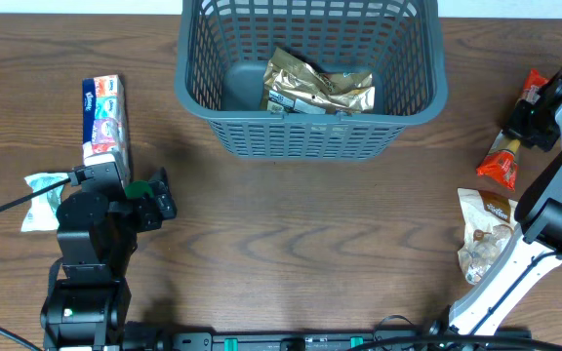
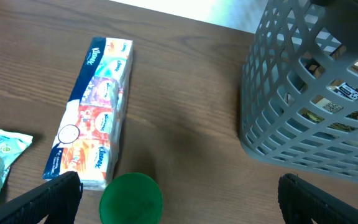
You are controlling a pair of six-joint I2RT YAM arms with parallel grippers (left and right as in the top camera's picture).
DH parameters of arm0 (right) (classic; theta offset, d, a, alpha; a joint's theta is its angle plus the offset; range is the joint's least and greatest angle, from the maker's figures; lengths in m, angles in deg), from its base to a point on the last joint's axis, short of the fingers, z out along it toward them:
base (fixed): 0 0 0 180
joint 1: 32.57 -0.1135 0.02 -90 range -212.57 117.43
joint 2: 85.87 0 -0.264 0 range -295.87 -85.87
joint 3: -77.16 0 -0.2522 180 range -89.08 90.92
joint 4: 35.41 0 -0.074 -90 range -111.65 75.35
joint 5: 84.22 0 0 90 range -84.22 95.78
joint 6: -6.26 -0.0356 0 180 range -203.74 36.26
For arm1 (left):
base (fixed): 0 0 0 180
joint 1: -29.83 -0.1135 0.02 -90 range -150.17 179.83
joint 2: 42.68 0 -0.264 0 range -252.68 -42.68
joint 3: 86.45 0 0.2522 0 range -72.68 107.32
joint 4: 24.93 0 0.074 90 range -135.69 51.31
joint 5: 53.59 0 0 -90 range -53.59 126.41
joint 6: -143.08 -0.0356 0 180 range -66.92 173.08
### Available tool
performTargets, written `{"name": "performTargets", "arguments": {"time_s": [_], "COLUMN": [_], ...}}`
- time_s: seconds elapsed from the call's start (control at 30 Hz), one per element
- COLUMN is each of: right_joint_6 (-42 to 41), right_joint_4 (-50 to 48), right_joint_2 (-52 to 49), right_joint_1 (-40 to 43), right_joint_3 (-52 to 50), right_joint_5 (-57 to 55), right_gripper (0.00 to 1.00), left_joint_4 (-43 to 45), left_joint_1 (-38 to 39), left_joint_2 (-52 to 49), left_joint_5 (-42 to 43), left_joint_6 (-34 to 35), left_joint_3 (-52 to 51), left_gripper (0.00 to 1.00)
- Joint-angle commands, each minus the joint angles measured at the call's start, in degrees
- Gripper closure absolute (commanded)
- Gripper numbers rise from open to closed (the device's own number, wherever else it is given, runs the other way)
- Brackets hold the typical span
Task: Pack container
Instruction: 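Lift the spaghetti package upright with the right gripper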
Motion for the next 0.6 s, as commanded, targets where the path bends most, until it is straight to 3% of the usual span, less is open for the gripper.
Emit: {"name": "performTargets", "arguments": {"time_s": [0.0, 0.57], "right_joint_6": [0.48, 0.44], "right_joint_4": [0.66, 0.20], "right_joint_2": [-4.02, -4.02], "right_joint_1": [-1.88, -3.80], "right_joint_3": [-2.71, -2.71], "right_joint_5": [4.52, 4.52], "right_gripper": [0.99, 0.99], "left_joint_4": [0.31, 0.31], "left_joint_1": [-0.31, -0.31], "left_joint_2": [0.00, 0.00], "left_joint_5": [-0.63, -0.63], "left_joint_6": [-0.07, -0.07], "left_joint_3": [1.11, 1.11], "left_gripper": [0.02, 0.02]}}
